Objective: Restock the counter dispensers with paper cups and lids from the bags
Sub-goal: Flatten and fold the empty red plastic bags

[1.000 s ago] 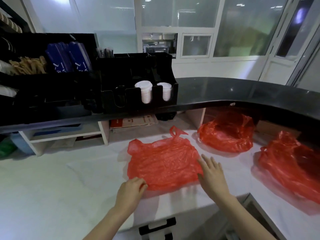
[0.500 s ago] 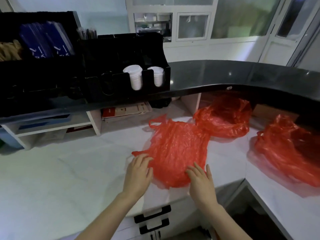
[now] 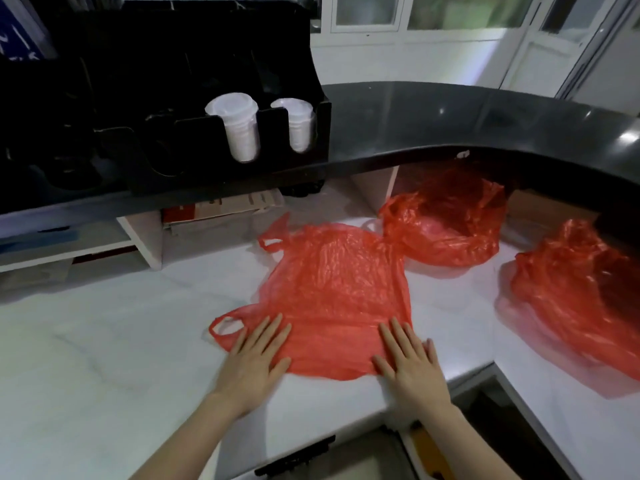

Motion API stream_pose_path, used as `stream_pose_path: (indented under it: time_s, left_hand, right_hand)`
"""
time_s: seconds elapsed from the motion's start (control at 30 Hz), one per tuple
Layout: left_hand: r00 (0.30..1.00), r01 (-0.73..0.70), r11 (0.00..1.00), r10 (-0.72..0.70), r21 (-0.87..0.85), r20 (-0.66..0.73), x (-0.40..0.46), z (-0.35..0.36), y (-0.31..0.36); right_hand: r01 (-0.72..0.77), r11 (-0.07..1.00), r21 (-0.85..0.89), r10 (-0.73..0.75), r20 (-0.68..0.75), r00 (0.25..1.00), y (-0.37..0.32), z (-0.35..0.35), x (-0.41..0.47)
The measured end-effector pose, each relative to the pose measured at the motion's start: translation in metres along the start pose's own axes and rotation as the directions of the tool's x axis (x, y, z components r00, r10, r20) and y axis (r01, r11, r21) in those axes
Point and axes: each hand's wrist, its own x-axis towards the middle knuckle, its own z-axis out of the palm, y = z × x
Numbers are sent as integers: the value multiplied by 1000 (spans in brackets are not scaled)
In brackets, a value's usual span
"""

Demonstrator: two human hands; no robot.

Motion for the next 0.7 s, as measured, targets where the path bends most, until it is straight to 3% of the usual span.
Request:
stream_pose_path:
  time_s: [0.13, 0.27, 0.37, 0.43, 0.5, 0.6, 0.7]
  left_hand:
    - [996, -68, 998, 68, 9, 56, -10, -14, -17]
    - [999, 13, 985, -4, -169, 53, -24, -27, -22]
    - [978, 83, 983, -112, -166, -175, -21, -51, -14]
    - [918, 59, 989, -106, -135, -382, -2, -63, -7]
    - [870, -8, 988, -68, -152, -489, 27, -73, 4]
    - [905, -90, 989, 33, -115, -425, 78, -75, 17]
    - [974, -147, 989, 145, 3, -175, 116, -53, 13]
  right_hand:
    - [49, 997, -64, -48, 12, 999, 9, -7, 11]
    - [71, 997, 29, -72, 41, 997, 4, -21, 11]
    - [104, 991, 87, -84, -212, 974, -10, -34, 8]
    - [108, 983, 147, -34, -438, 898, -28, -43, 14]
    - [149, 974, 171, -24, -574, 818, -48, -55, 28]
    - [157, 976, 153, -61, -497, 866, -72, -60, 65]
    - [109, 990, 87, -83, -263, 961, -79, -50, 102]
